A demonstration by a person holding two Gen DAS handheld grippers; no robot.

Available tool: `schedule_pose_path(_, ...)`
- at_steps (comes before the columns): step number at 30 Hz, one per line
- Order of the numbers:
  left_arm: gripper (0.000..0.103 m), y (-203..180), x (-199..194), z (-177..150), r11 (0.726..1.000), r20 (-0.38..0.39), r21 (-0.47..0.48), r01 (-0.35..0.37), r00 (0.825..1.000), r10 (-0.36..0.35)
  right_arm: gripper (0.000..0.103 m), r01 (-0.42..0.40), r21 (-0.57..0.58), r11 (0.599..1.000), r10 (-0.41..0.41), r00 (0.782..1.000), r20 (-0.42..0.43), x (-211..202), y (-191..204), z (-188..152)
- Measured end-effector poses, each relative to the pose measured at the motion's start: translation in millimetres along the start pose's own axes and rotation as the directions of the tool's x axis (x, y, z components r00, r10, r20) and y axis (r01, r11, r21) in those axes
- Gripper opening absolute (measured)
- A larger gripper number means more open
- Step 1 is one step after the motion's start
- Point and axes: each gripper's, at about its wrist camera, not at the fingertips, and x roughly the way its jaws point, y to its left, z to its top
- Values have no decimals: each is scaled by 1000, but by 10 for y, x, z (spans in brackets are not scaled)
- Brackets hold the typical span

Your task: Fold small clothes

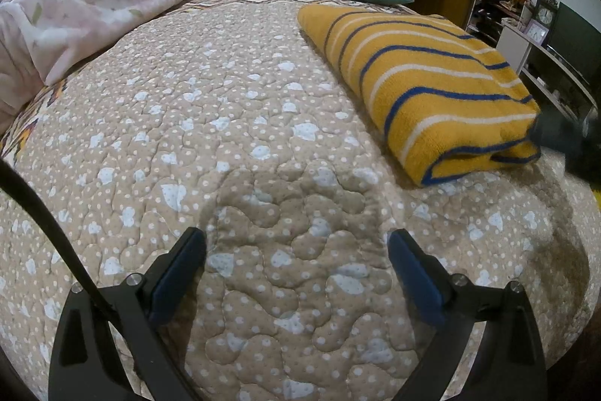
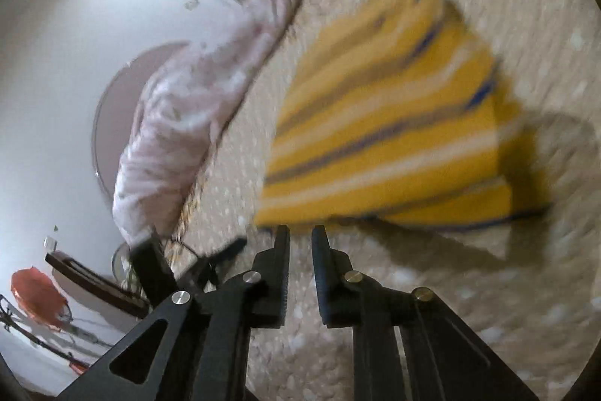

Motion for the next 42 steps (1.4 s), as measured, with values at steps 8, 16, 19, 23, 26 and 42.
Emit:
schedule_pose_path(8, 98, 0, -2, 0, 1000, -1, 2, -3, 1000, 3, 18, 22, 236, 971, -47, 994, 102, -219, -850, -6)
schedule_pose_path(16, 101, -62, 25, 23, 999, -36, -4, -52, 998, 52, 28, 260, 121, 958, -277, 948, 154, -716, -710, -403)
schedule_pose_path(19, 103, -83, 42, 51, 992, -73, -68, -102, 993, 97, 33, 399, 80, 913, -407, 890, 204, -849, -629, -389)
schedule_pose_path(23, 103, -163, 19, 27, 979, -67, -103, -178, 983, 172, 40, 502, 31, 864, -496, 841, 214, -746, -621, -365)
schedule_pose_path(26, 103, -145, 1, 1, 977, -51, -112, -184, 982, 179, 45, 540, 10, 841, -526, 814, 245, -642, -622, -388)
schedule_pose_path(42, 103, -160, -58, -97, 975, -7, -115, -189, 982, 189, 70, 685, -160, 711, -636, 723, 269, -322, -385, -461)
